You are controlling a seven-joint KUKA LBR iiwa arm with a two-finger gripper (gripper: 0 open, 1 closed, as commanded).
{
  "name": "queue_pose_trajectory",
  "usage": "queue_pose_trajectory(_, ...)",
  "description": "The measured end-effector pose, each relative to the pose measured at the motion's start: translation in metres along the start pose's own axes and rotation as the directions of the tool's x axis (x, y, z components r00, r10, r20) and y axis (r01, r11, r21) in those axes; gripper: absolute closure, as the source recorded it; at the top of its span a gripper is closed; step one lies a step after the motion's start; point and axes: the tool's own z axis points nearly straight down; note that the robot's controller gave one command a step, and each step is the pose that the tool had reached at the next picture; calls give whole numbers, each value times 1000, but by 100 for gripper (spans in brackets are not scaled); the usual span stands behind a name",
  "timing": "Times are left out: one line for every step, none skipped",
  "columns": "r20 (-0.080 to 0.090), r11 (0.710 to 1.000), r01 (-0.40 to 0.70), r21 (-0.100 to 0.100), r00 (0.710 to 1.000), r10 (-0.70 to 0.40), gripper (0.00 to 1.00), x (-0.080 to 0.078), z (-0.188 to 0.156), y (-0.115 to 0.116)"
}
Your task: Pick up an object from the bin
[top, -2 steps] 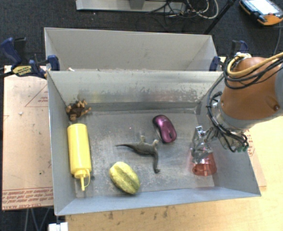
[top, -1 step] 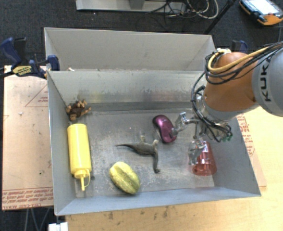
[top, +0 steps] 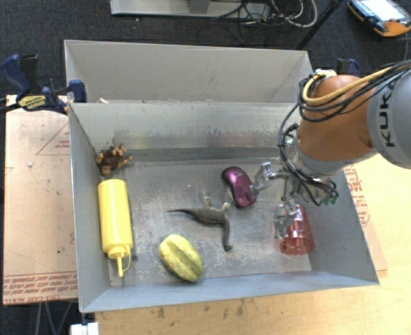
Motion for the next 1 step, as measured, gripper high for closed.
queue_pose_trajectory(4,1000,-1,2,1000,1,0,-6,41,2)
